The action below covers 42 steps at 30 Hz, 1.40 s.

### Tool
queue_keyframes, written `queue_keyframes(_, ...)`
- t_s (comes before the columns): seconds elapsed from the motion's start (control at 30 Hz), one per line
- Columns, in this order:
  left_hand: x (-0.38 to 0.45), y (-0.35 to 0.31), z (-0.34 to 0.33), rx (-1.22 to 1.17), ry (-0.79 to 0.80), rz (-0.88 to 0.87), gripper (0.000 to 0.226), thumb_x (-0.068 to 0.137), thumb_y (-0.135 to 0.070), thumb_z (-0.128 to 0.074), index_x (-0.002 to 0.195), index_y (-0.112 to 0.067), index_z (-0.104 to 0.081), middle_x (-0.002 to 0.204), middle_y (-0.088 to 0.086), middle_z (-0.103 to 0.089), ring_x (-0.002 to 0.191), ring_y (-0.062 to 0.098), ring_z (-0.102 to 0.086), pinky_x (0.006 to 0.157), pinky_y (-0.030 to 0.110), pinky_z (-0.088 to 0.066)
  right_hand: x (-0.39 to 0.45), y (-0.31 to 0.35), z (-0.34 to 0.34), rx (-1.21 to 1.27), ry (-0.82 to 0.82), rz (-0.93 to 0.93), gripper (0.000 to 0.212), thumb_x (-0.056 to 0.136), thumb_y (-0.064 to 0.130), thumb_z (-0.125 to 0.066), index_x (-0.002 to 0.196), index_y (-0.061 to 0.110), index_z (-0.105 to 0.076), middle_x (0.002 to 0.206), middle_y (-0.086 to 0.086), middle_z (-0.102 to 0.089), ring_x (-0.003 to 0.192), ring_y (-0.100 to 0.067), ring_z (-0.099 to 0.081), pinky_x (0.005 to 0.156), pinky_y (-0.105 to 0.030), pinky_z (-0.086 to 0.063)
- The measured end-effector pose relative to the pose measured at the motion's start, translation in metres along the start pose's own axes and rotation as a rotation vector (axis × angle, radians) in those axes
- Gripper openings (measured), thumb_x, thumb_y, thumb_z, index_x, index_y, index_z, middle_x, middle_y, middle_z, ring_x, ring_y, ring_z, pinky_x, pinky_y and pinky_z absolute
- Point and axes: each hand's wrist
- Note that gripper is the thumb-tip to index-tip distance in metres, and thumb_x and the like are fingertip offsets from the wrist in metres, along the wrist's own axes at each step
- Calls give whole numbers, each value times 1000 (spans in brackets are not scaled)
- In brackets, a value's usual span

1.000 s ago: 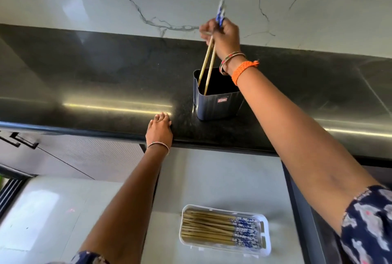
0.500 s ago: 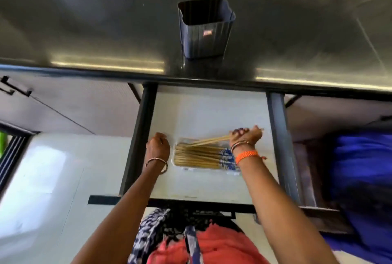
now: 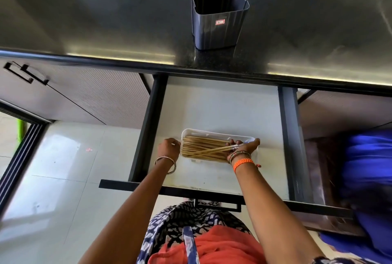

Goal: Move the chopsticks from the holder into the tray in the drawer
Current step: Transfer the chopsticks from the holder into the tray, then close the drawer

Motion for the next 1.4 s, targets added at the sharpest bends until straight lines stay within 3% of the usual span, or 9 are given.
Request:
queue_keyframes(0.3, 2, 3, -3, -8, 2, -4, 23, 91, -10, -48, 100, -3, -69, 100, 22, -70, 87, 34, -64, 69, 27, -44, 22, 18, 8, -307, -93, 94, 31, 87, 2, -30, 58, 12, -35, 58, -5, -31, 48, -18, -27, 44, -22, -23)
queue_keyframes(0.43, 3, 4, -4, -34, 4, -15, 21, 90, -11, -52, 99, -3, -68, 98, 22, -71, 89, 36, -67, 76, 31, -52, 22, 12, 19, -994, -123, 393, 23, 87, 7, -46, 97, 0, -65, 93, -19, -67, 77, -32, -63, 69, -33, -49)
queue_keyframes(0.6, 5, 7, -7, -15, 1, -24, 23, 87, -15, -60, 106, -4, -67, 101, 22, -71, 90, 35, -68, 84, 38, -56, -3, 4, 29, -2026, -47, 718, 32, 85, 23, -55, 112, 9, -64, 128, -16, -55, 122, -34, -51, 99, -40, -47)
queue_keyframes(0.7, 7, 7, -8, 8, -11, -24, 23, 86, -14, -60, 106, -4, -68, 100, 22, -71, 89, 35, -69, 84, 40, -57, -13, -6, 27, -2281, 22, 768, 42, 87, 21, -50, 128, 10, -53, 135, -14, -49, 127, -34, -45, 103, -44, -40)
queue_keyframes(0.8, 9, 8, -9, 14, -15, -17, 22, 86, -13, -60, 105, -5, -68, 99, 21, -71, 88, 35, -69, 82, 39, -57, -14, -13, 28, -2316, 290, 942, 48, 94, 30, -41, 136, 8, -39, 145, -17, -36, 135, -34, -33, 111, -44, -29)
queue_keyframes(0.9, 13, 10, -12, 30, -9, -21, 22, 85, -13, -60, 104, -4, -68, 98, 22, -71, 88, 37, -68, 82, 42, -57, -9, -20, 32, -2362, 610, 732, 61, 99, 45, -23, 150, 13, -15, 160, -10, -6, 148, -28, -7, 119, -45, -14)
queue_keyframes(1.03, 15, 12, -14, 30, -16, -27, 23, 85, -10, -59, 104, -3, -68, 99, 24, -70, 88, 39, -67, 82, 44, -57, -6, -20, 33, -2474, 632, 629, 66, 96, 54, -13, 152, 21, -2, 161, -3, 7, 149, -22, 4, 120, -47, -2)
queue_keyframes(1.23, -27, -5, -2, 87, 25, -175, 36, 92, -21, -53, 124, -5, -50, 115, 16, -65, 101, 30, -63, 83, 32, -52, -49, 8, 52, -2372, 765, 1054, 85, 84, 69, -3, 149, 17, -19, 159, -10, -12, 148, -25, -10, 120, -48, -10)
queue_keyframes(1.4, -93, 9, 14, 333, 557, -510, 39, 84, -38, -63, 119, -22, -59, 119, -3, -66, 101, 8, -60, 91, 24, -50, -93, 46, 115, -2370, 989, 852, 52, 86, 64, -37, 119, 29, -57, 117, 3, -66, 109, -19, -61, 84, -31, -47)
Point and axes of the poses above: each hand's wrist, its own x-axis towards the middle knuckle, its own z-axis out of the back of the hand, y = z × x
